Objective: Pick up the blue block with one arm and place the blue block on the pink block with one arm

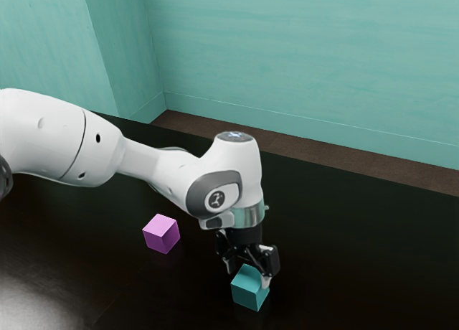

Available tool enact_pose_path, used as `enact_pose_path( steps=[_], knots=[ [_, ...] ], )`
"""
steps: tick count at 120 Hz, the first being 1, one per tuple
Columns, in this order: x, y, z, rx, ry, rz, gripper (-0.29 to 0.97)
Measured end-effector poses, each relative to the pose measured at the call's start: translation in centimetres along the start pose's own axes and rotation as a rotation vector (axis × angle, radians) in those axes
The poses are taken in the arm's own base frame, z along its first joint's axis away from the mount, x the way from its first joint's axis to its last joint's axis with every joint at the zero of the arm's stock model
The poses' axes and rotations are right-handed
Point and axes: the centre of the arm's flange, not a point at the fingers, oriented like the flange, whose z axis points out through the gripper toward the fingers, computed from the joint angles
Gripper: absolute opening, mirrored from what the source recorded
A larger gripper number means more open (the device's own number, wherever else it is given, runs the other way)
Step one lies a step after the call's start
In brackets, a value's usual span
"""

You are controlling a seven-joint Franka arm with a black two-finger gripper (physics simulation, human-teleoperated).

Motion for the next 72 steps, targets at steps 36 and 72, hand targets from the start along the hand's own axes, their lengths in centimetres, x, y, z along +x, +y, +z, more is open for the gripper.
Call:
enact_pose_path(
  steps=[36,72],
  knots=[
    [-0.5,-0.4,-0.3,-0.048,-0.026,0.029,0.68],
    [-0.4,-1.5,0.6,-0.041,-0.030,0.031,0.68]
  ],
)
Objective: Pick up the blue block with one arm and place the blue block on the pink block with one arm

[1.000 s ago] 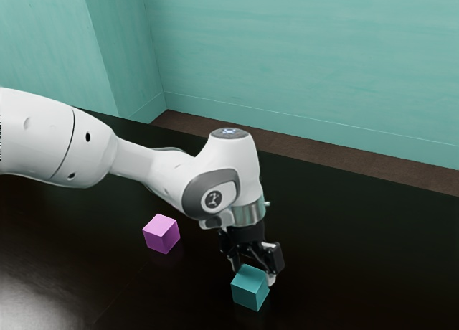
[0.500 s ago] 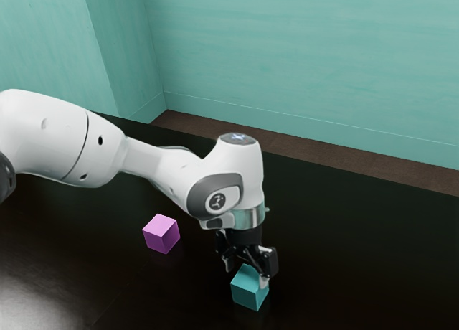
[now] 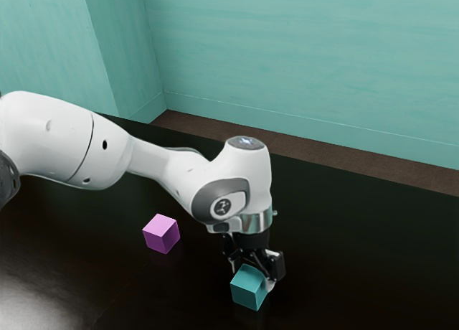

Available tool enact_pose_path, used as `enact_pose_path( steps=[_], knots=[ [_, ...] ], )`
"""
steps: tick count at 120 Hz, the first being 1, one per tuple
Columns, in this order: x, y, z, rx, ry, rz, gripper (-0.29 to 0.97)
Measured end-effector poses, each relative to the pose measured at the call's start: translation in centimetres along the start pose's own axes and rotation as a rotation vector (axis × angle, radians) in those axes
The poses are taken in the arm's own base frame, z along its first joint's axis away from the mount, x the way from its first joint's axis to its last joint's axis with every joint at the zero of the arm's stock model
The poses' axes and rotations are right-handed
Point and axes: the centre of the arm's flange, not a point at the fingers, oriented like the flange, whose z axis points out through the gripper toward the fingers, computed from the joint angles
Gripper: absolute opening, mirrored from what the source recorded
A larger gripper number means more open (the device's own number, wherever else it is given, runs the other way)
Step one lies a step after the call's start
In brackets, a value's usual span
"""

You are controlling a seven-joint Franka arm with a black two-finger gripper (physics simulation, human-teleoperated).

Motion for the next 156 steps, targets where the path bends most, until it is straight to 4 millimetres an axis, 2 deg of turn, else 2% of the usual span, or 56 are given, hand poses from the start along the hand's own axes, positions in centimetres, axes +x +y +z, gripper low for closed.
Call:
enact_pose_path(
  steps=[38,92,126,156],
  knots=[
    [-0.9,0.1,0.3,0.012,-0.059,-0.023,0.68],
    [0.7,0.4,-0.4,0.003,-0.065,-0.052,0.68],
    [1.6,0.7,0.8,0.001,-0.042,-0.078,0.68],
    [1.2,0.6,1.0,0.012,-0.064,-0.087,0.68]
  ],
)
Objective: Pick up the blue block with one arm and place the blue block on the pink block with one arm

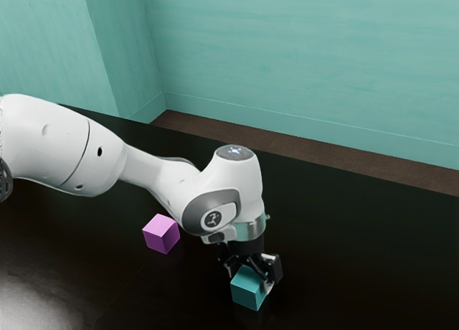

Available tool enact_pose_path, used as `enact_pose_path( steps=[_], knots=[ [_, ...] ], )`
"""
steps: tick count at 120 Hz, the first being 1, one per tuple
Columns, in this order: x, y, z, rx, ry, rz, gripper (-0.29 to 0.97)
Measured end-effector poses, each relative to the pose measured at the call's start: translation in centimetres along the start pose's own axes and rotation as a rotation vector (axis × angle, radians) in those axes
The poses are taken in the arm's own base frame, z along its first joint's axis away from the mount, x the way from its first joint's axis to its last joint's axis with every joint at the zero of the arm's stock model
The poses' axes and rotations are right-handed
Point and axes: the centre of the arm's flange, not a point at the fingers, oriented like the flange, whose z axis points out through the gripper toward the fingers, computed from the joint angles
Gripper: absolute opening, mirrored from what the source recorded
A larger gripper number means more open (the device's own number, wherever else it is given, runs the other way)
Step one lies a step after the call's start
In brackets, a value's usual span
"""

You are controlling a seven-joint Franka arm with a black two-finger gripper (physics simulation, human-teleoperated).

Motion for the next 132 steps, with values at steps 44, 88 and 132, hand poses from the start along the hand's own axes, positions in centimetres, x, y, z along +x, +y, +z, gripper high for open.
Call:
enact_pose_path(
  steps=[44,88,132],
  knots=[
    [0.0,0.0,0.3,0.009,-0.011,-0.012,0.68],
    [0.2,0.4,0.7,0.004,0.005,-0.026,0.48],
    [0.1,0.7,-1.0,0.004,-0.019,-0.038,0.41]
  ],
)
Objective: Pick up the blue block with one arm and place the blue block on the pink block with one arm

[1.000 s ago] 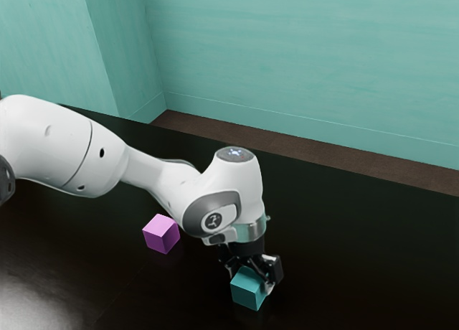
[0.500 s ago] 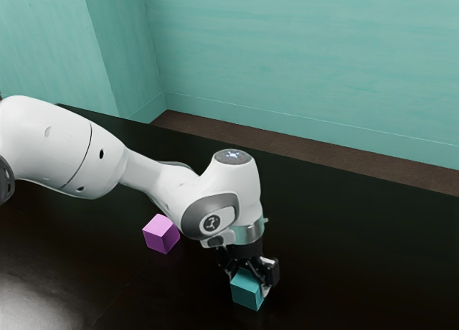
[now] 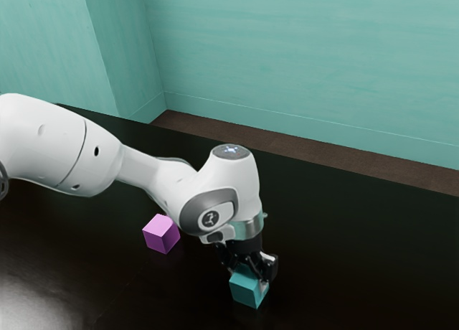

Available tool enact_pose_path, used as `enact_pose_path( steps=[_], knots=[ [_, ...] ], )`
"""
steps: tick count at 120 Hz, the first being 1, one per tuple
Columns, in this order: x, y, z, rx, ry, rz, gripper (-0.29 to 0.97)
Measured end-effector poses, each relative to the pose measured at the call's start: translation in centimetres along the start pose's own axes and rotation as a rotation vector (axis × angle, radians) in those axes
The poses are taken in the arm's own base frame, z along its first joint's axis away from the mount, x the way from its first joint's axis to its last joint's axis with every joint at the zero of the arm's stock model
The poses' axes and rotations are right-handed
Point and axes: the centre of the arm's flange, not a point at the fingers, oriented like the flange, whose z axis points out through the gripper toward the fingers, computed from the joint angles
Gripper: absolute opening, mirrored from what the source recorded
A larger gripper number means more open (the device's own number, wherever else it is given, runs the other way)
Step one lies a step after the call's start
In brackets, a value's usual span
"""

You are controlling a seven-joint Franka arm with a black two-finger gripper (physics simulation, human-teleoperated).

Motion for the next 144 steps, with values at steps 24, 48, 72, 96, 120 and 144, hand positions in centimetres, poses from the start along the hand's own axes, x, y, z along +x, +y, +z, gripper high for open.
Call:
enact_pose_path(
  steps=[24,48,72,96,120,144],
  knots=[
    [-0.2,1.2,-2.3,-0.010,-0.016,-0.021,0.40],
    [-1.8,7.3,-8.8,-0.041,-0.107,-0.101,0.37],
    [-3.1,14.3,-11.3,-0.081,-0.145,-0.157,0.35],
    [-2.4,18.0,-12.3,-0.112,-0.150,-0.135,0.35],
    [-1.0,20.8,-12.3,-0.122,-0.134,-0.128,0.34],
    [1.3,22.1,-11.7,-0.132,-0.121,-0.135,0.34]
  ],
)
